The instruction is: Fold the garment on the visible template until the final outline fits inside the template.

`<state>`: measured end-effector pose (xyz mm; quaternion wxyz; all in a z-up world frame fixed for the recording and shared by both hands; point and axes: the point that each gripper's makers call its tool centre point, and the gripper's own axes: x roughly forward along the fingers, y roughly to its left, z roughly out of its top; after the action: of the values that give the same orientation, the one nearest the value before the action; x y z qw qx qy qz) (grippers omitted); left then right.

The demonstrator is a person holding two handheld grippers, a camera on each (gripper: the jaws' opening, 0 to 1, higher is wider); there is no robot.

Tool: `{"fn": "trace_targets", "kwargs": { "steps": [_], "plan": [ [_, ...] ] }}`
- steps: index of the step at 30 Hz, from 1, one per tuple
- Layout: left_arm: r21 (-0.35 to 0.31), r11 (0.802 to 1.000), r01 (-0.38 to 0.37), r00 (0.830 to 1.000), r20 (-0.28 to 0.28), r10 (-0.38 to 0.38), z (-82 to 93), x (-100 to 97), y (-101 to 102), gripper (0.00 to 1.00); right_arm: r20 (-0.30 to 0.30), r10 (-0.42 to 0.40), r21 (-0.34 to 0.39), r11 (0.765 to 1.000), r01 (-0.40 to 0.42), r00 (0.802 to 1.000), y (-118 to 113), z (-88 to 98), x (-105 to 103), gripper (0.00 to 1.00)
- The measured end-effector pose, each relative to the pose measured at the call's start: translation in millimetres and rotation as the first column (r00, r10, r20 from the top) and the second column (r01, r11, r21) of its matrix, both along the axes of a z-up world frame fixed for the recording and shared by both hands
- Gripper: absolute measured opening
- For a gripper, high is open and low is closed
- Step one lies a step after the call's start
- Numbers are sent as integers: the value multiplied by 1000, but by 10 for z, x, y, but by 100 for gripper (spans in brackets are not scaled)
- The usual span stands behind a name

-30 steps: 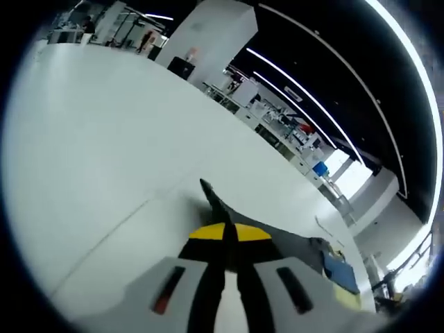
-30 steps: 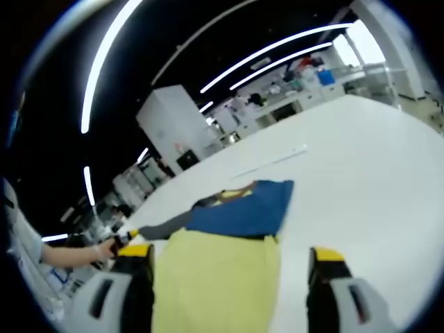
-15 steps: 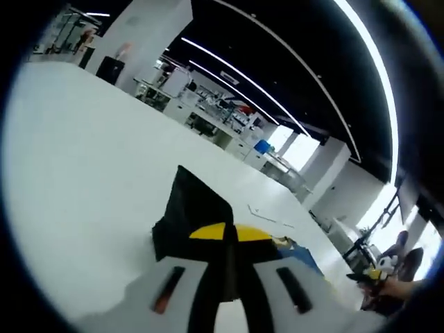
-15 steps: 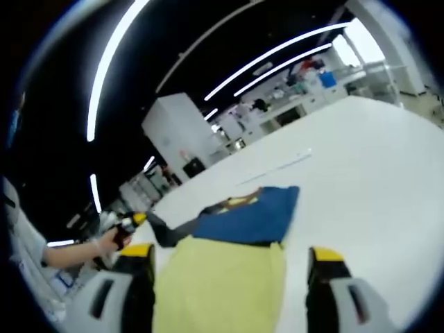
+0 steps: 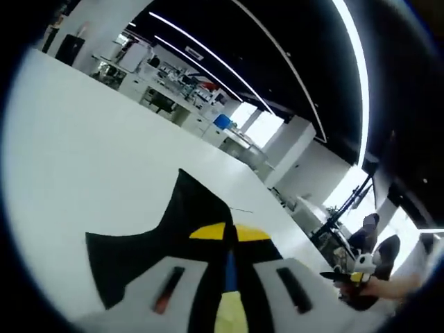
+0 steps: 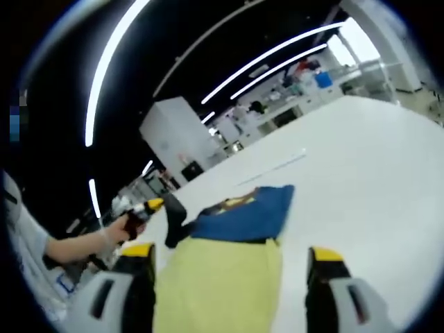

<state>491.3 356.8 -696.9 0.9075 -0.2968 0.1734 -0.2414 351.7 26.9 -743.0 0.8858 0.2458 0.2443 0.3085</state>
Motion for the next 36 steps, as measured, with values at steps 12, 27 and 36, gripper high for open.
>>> {"fn": "trace_targets", "kwargs": {
  "steps": [12, 27, 36],
  "plan": [
    [-84, 984, 154, 988, 2, -155, 0, 69, -1077, 0, -5, -2, 3, 1000, 2, 1000, 8, -48, 6, 91],
    [-134, 940, 314, 946, -40, -321, -275, 82, -2105, 0, -27, -49, 1, 999, 49, 998, -180, -145, -125, 90],
    [-32, 897, 440, 888, -134, -441, -748, -204, -2532, 0, -37, -84, 9, 996, 84, 996, -294, -167, -178, 90]
  ]
}}
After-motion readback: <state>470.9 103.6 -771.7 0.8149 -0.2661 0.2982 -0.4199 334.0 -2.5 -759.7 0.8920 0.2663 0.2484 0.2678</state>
